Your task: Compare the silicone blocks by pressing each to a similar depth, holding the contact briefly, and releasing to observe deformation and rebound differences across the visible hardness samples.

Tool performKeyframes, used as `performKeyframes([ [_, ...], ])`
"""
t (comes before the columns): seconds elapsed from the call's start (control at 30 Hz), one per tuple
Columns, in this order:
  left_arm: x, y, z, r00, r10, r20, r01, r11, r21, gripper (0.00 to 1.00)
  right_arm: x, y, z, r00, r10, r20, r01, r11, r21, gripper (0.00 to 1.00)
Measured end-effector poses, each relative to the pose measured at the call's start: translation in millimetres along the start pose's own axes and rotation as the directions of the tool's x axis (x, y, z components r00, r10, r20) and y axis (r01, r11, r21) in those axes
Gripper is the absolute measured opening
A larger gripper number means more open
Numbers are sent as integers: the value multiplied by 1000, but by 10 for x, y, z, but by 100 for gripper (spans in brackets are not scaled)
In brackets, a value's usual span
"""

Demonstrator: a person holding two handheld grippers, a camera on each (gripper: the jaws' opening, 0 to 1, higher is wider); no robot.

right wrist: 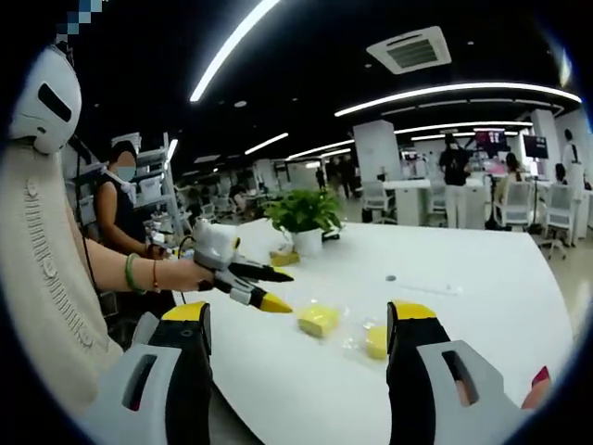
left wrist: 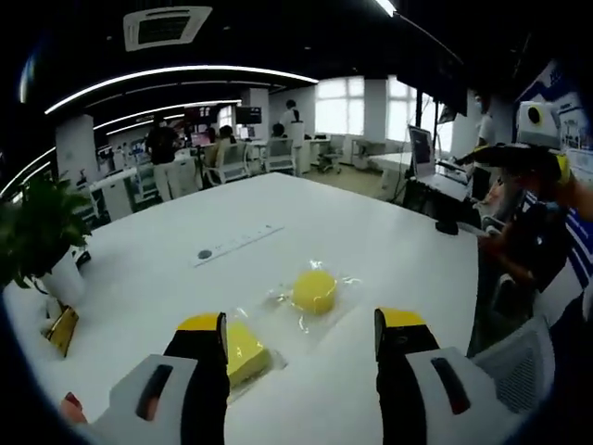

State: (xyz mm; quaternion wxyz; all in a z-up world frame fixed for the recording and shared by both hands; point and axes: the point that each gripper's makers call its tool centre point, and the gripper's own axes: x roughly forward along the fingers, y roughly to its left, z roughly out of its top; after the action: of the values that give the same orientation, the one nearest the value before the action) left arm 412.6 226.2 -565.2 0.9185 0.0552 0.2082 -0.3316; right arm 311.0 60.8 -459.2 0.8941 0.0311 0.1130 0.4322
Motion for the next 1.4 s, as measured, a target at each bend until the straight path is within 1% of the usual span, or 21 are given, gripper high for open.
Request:
performKeyframes([
  [0.1, -197, -38, 82, 999, 5, 43, -4, 1000, -21, 68, 26, 82, 7, 1000, 13, 0, -13, 1000, -6, 73],
  [0.23, -428, -73, 169, 997, 17, 80, -14, 999, -31, 70, 46, 154, 20, 1000, 26, 12, -26, 1000, -5, 72],
  [0.37, -684, -76, 268, 989, 30, 146, -21, 998, -57, 70, 64, 219, 5, 999, 28, 29, -27, 1000, -9, 74],
  [0.4, -732, -87, 282, 987, 26, 159, -16, 998, -62, 70, 65, 230, -4, 999, 24, 31, -24, 1000, -8, 74],
  [0.43, -802, -110, 298, 984, 18, 176, -3, 996, -88, 69, 63, 235, -6, 999, 19, 36, -19, 1000, -7, 76],
  [0.47, -856, -125, 311, 982, 16, 189, 3, 995, -97, 68, 58, 243, -7, 999, 11, 45, -11, 1000, -5, 77],
  [0.5, -907, -146, 327, 978, 8, 209, 11, 996, -88, 68, 53, 249, -11, 999, 7, 48, -7, 1000, -5, 78],
  [0.6, -1062, -200, 281, 977, 8, 211, 12, 996, -91, 70, 34, 257, -30, 998, -9, 60, 9, 1000, 1, 81],
  [0.67, -1159, -241, 257, 975, 3, 222, 21, 994, -106, 72, 21, 251, -59, 998, -25, 66, 24, 1000, 7, 82],
  [0.83, -1387, -302, 187, 974, -1, 228, 24, 995, -101, 70, -24, 260, -158, 997, -45, 65, 43, 998, 34, 81],
  [0.9, -1465, -319, 178, 971, -9, 239, 36, 993, -112, 71, -43, 267, -212, 997, -55, 55, 53, 998, 45, 80],
  [1.0, -1533, -316, 181, 967, -7, 256, 40, 991, -125, 71, -70, 294, -284, 998, -57, 35, 55, 997, 55, 78],
  [1.07, -1566, -322, 189, 963, -17, 269, 56, 989, -139, 72, -93, 318, -309, 998, -60, 29, 59, 997, 57, 77],
  [1.17, -1601, -332, 195, 960, -30, 280, 72, 987, -144, 72, -116, 318, -333, 997, -75, 26, 73, 996, 60, 80],
  [1.27, -1652, -343, 243, 950, -33, 312, 86, 984, -156, 71, -139, 281, -383, 994, -105, 2, 105, 993, 60, 85],
  [1.37, -1660, -374, 232, 947, -49, 316, 106, 981, -164, 73, -149, 284, -411, 994, -106, -13, 107, 992, 68, 85],
  [1.4, -1652, -387, 213, 949, -55, 309, 111, 980, -168, 75, -149, 282, -410, 994, -107, -12, 107, 992, 70, 85],
])
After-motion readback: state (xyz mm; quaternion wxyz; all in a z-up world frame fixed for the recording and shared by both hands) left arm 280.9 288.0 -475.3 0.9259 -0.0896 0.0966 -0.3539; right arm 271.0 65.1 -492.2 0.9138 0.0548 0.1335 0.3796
